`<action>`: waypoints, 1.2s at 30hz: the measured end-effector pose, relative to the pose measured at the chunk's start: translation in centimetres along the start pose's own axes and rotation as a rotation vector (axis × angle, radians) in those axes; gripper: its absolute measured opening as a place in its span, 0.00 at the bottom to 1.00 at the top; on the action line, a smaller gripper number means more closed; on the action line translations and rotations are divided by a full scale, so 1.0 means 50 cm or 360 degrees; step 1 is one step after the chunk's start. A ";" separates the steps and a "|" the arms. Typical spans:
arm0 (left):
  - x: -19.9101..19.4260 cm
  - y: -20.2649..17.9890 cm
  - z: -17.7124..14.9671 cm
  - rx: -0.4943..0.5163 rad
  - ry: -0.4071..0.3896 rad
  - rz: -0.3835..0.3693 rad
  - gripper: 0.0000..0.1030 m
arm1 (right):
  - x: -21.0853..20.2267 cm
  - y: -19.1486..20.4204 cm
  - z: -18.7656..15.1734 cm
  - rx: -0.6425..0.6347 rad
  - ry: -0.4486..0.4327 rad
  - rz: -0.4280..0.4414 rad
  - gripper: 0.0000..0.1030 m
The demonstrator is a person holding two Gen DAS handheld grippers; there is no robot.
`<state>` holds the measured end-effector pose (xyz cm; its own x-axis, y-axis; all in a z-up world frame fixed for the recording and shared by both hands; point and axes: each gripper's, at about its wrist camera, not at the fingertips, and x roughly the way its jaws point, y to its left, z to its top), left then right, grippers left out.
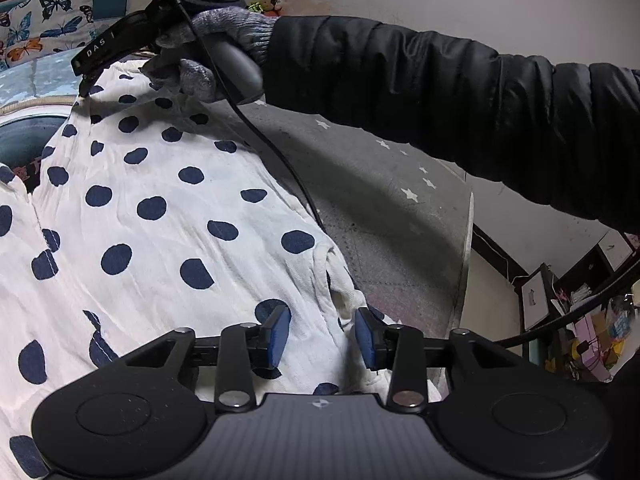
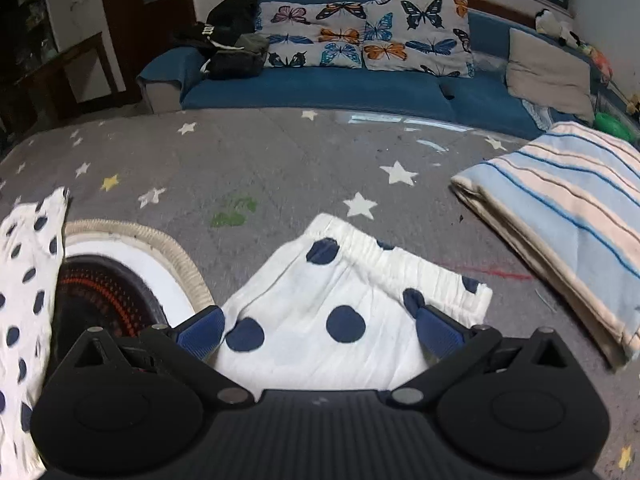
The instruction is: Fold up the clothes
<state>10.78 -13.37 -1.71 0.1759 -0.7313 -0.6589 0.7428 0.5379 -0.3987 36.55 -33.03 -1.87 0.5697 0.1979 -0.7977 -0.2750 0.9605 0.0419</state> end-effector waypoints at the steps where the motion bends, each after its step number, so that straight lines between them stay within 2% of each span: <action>1: -0.005 0.000 0.002 0.0005 -0.0010 0.0011 0.43 | -0.004 0.000 0.000 -0.0004 0.0005 0.0003 1.00; 5: -0.025 0.000 0.009 0.0022 -0.0054 0.0059 0.54 | -0.042 0.008 -0.010 -0.0044 -0.0013 0.0022 1.00; 9: -0.076 0.027 0.023 -0.0007 -0.0158 0.0182 0.54 | -0.081 0.017 -0.030 -0.0076 -0.0014 0.0083 1.00; 12: -0.115 0.074 0.031 -0.0093 -0.0232 0.0314 0.55 | -0.106 0.029 -0.062 -0.0095 0.0014 0.0143 1.00; 20: -0.173 0.240 0.037 -0.0388 -0.0310 0.0700 0.55 | -0.131 0.068 -0.143 -0.0180 0.0075 0.0229 1.00; 22: -0.185 0.281 0.037 -0.0465 -0.0324 0.0775 0.55 | -0.134 0.076 -0.152 -0.0205 0.0068 0.0230 1.00; 27: -0.209 0.348 0.024 -0.0521 -0.0319 0.0994 0.55 | -0.137 0.081 -0.157 -0.0226 0.0053 0.0184 1.00; 31: -0.229 0.336 0.008 -0.0508 -0.0342 0.1017 0.54 | -0.158 0.090 -0.164 -0.0277 0.0025 0.0148 1.00; 35: -0.247 0.293 -0.004 -0.0463 -0.0359 0.0995 0.54 | -0.206 0.120 -0.188 -0.0338 0.0010 0.0224 1.00; 36: -0.246 0.269 -0.008 -0.0418 -0.0356 0.0958 0.54 | -0.216 0.128 -0.198 -0.0349 0.0016 0.0247 1.00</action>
<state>18.36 3.01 0.77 0.6584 -0.3277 -0.6776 0.2984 0.9401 -0.1648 20.99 -30.94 1.04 0.5001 0.3366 -0.7979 -0.5204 0.8533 0.0338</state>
